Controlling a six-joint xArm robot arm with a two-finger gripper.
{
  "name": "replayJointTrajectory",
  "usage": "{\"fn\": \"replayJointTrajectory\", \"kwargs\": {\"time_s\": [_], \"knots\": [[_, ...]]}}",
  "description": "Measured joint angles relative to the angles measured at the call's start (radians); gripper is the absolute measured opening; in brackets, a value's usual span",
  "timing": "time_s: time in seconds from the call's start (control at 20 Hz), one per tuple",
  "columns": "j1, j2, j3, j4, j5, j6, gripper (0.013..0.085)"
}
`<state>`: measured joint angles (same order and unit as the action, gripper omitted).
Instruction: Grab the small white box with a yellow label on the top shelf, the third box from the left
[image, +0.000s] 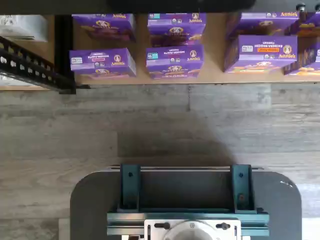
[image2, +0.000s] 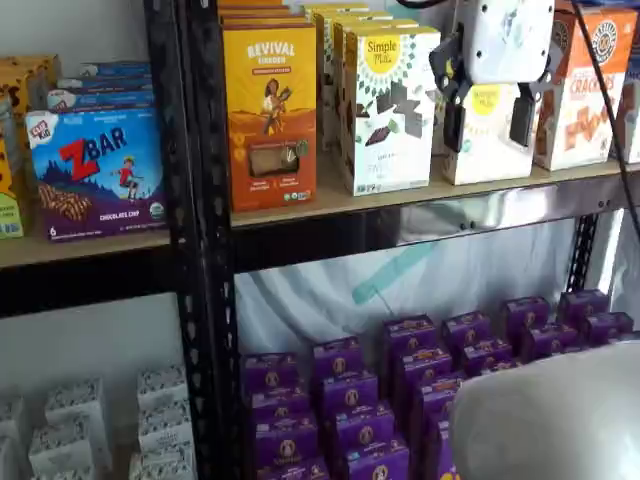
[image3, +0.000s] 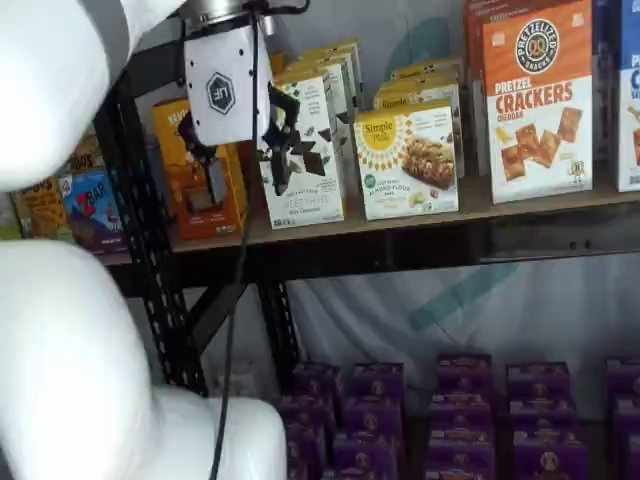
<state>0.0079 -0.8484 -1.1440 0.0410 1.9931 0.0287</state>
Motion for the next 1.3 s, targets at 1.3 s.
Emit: {"fn": "replayJointTrajectory", "kwargs": {"time_s": [1.3], "knots": [[-0.230, 0.139, -0.068, 0.022, -0.184, -0.227, 0.0850]]}}
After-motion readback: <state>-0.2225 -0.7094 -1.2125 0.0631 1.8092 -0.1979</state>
